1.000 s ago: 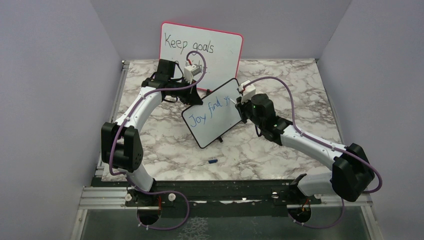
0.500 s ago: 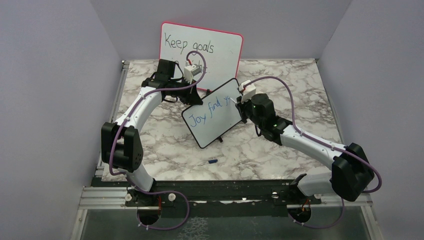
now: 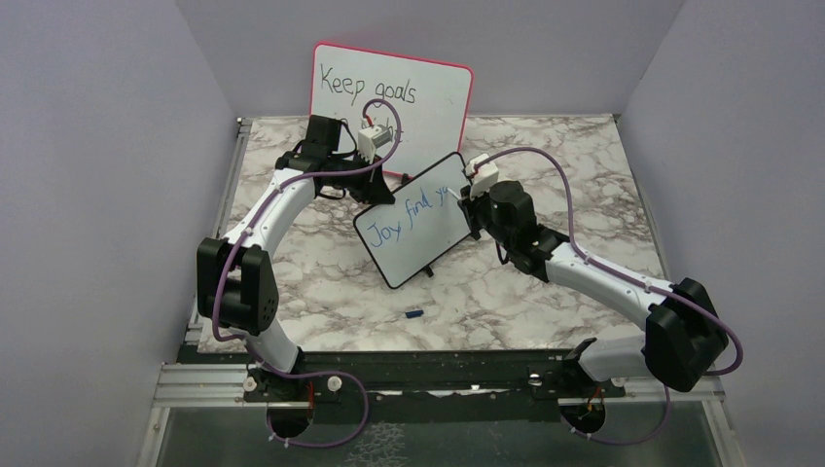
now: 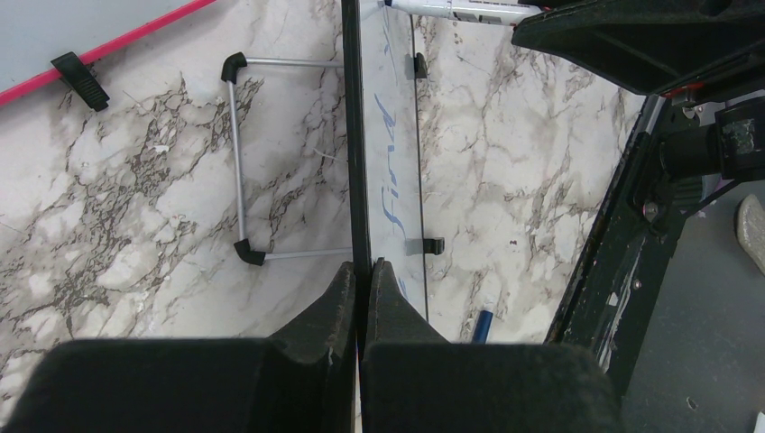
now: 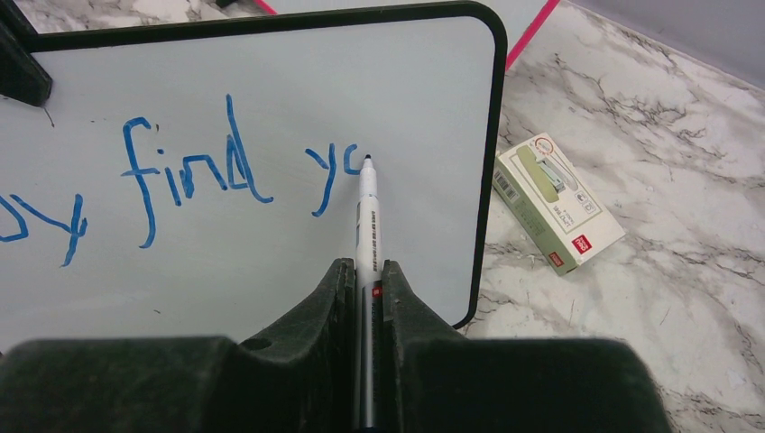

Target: Write a sentence on the whiteboard

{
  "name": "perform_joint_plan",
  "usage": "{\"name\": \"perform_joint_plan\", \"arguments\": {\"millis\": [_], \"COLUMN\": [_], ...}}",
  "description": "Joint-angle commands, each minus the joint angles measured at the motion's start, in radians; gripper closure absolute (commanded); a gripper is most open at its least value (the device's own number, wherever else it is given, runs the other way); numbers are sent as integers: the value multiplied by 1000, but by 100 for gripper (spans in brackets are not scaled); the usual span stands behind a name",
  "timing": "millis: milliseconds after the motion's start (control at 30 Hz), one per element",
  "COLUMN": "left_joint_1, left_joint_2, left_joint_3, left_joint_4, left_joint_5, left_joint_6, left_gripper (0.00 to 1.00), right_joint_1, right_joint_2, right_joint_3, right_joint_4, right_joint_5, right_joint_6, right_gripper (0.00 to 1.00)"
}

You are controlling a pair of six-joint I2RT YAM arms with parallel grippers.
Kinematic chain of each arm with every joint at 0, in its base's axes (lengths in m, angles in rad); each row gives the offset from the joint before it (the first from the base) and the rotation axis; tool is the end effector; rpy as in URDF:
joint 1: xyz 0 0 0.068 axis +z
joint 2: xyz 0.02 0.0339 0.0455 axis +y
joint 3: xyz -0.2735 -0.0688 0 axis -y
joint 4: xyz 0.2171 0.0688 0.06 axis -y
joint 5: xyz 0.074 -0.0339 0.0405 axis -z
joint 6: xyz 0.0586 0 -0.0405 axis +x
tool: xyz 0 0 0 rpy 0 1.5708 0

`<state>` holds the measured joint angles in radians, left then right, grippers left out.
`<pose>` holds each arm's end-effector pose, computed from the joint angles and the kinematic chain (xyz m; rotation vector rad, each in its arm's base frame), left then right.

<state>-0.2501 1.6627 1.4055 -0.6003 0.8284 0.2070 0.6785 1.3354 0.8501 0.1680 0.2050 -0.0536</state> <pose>0.3233 -0.1271 0.3027 0.8742 2.1213 -1.0134 0.2419 0.1797 0.2903 -0.5429 1.8082 0.2348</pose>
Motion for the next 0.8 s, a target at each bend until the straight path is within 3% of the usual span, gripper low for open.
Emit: {"name": "perform_joint_plan", "arguments": {"millis": [0,767], "left_joint_1": [-20,-20], "left_joint_2": [32,30], "left_joint_3": [-36,-36], "left_joint_4": [-57,-57], "left_joint_5": [-55,-58], "left_joint_6": [55,52], "left_gripper": [100,100], "right_joint_1": [-2,-2], "right_joint_2": [12,14], "right_joint_3": [44,51], "right_joint_4": [30,-18], "right_joint_5": [-19,-34], "right_joint_6": [-14,-20], "right_gripper": [100,100]}}
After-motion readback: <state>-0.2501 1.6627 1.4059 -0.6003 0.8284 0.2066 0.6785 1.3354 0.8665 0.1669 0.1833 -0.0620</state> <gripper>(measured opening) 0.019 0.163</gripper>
